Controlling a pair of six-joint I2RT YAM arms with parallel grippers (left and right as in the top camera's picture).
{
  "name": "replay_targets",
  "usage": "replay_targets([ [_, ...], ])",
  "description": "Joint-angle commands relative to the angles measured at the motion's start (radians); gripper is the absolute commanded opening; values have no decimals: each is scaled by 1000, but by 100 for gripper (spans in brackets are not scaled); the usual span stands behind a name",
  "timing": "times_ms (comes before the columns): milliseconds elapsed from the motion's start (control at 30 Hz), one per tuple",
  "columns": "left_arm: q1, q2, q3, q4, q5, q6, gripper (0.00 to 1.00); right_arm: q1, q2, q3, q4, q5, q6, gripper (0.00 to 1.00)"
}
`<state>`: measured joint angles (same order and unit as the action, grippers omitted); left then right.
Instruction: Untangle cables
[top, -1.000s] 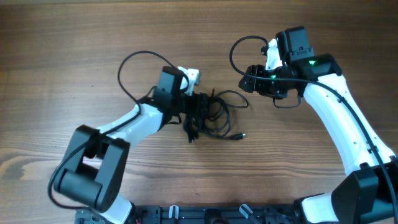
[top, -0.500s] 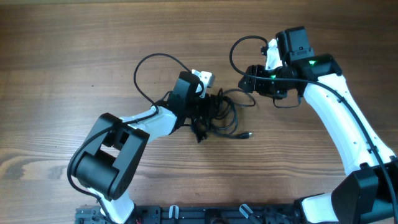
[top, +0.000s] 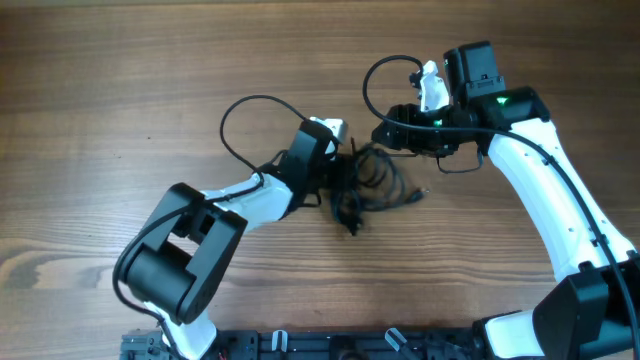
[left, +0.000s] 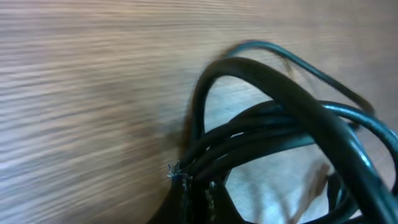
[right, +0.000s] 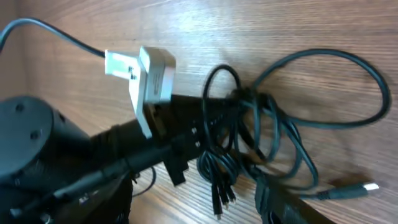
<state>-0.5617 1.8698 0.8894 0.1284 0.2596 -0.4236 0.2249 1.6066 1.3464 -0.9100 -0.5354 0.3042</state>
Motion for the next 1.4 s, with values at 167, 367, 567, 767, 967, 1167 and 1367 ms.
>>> replay_targets([
  [167,54,-274,152,-423,-356,-121,4,45,8,0,62,-50,-53,66],
  [367,70,-400,184,-614,-340,-334,4,140,8,0,170,-43,14,66],
  [567,125,-430,185,-676,-192,-494,4,244,8,0,219,18,37,66],
  [767,215,-430,185,-659,57,-533,4,289,8,0,244,74,92,66],
  [967,253,-430,185,-619,164,-558,4,334,22,0,298,71,92,66],
  [1167,253,-430,185,-614,204,-558,4,341,93,0,322,95,103,65],
  [1367,253,-430,185,-592,251,-561,4,341,118,0,320,227,120,59],
])
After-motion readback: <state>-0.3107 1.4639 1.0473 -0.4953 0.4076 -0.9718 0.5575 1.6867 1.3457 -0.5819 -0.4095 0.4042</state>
